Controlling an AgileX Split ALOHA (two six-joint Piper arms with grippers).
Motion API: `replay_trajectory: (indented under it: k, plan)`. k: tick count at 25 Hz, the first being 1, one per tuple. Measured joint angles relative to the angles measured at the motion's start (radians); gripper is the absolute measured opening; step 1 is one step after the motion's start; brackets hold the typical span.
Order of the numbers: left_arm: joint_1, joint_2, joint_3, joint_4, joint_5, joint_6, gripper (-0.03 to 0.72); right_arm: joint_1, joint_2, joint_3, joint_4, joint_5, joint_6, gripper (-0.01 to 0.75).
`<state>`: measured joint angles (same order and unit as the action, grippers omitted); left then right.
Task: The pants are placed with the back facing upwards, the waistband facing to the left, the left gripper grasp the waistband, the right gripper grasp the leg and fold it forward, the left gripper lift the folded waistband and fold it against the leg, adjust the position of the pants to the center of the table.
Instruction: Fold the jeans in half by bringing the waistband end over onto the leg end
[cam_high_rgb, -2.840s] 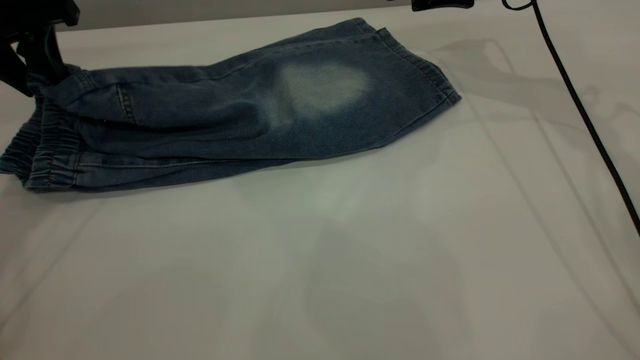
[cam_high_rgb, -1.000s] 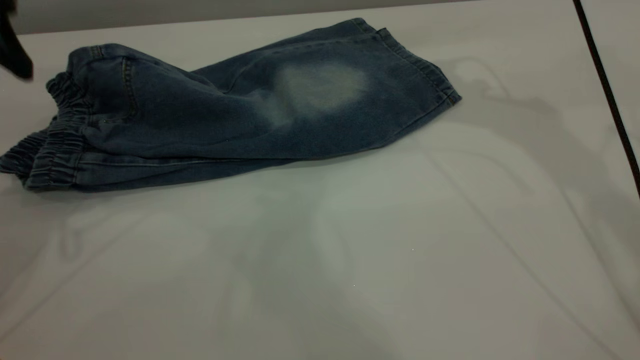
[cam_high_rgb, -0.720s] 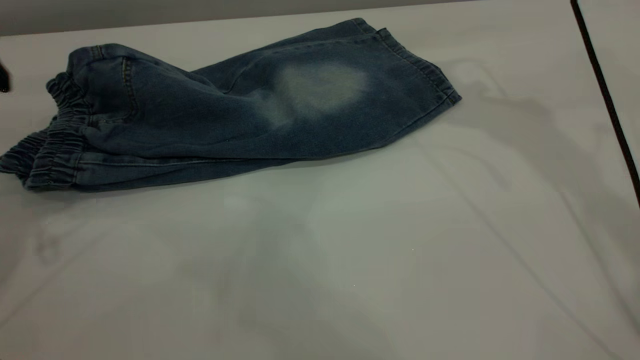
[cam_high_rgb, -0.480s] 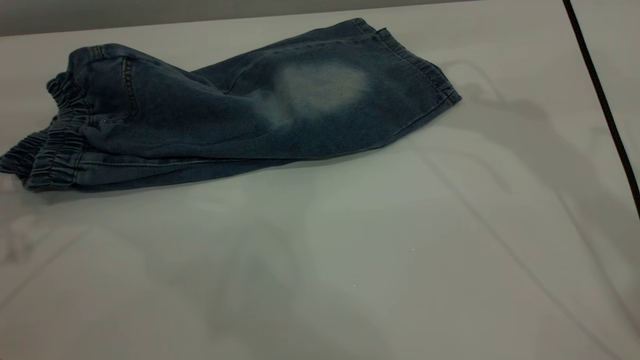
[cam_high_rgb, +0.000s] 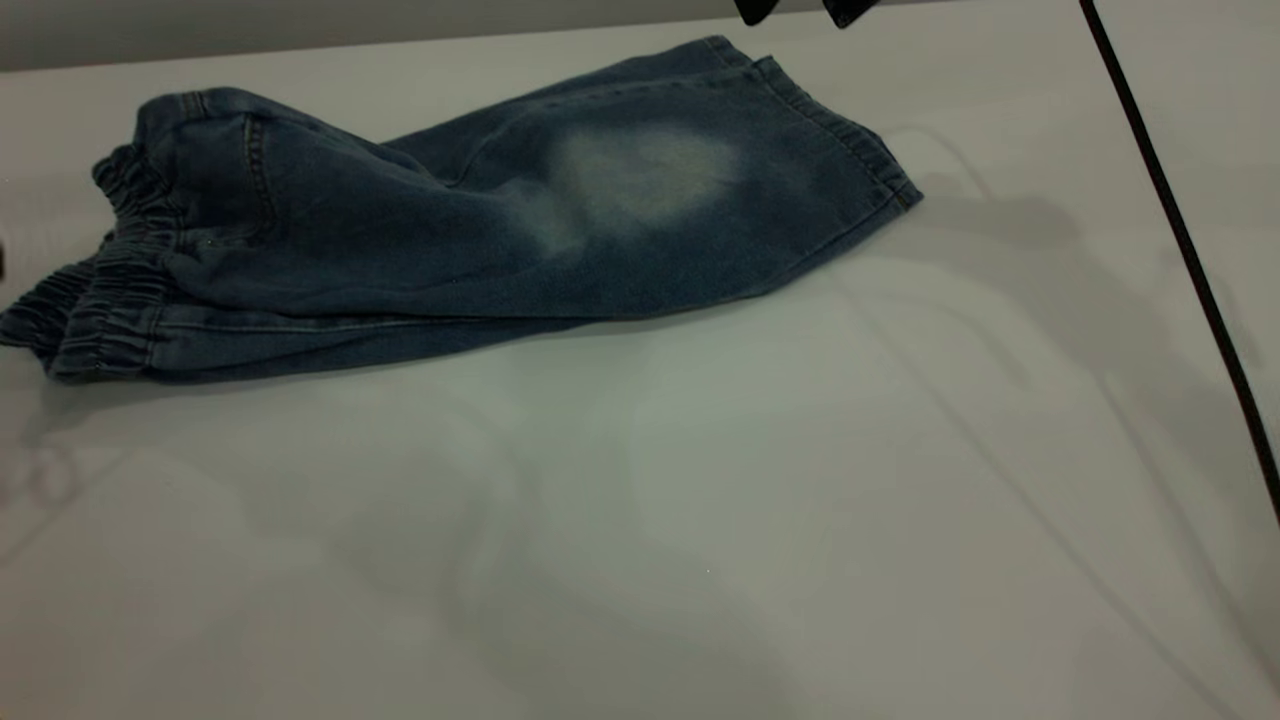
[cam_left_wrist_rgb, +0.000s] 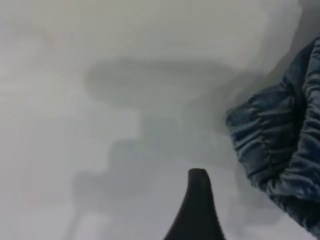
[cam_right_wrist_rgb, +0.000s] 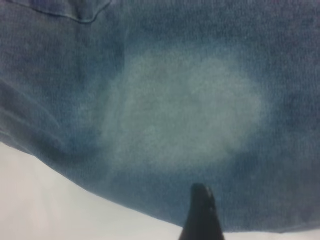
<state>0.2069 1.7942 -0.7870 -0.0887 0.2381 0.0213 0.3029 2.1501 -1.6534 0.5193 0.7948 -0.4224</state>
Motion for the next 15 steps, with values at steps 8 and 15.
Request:
replay_trajectory:
  k: [8,15]
  plan:
    - [-0.062,0.105,-0.076,0.000,0.007,0.055,0.535,0.000,0.000,0.000,0.002,-0.004,0.000,0.456]
    - [-0.091,0.153,-0.117,-0.017,-0.009,0.053,0.535,0.000,0.000,0.000,0.002,-0.001,0.000,0.456]
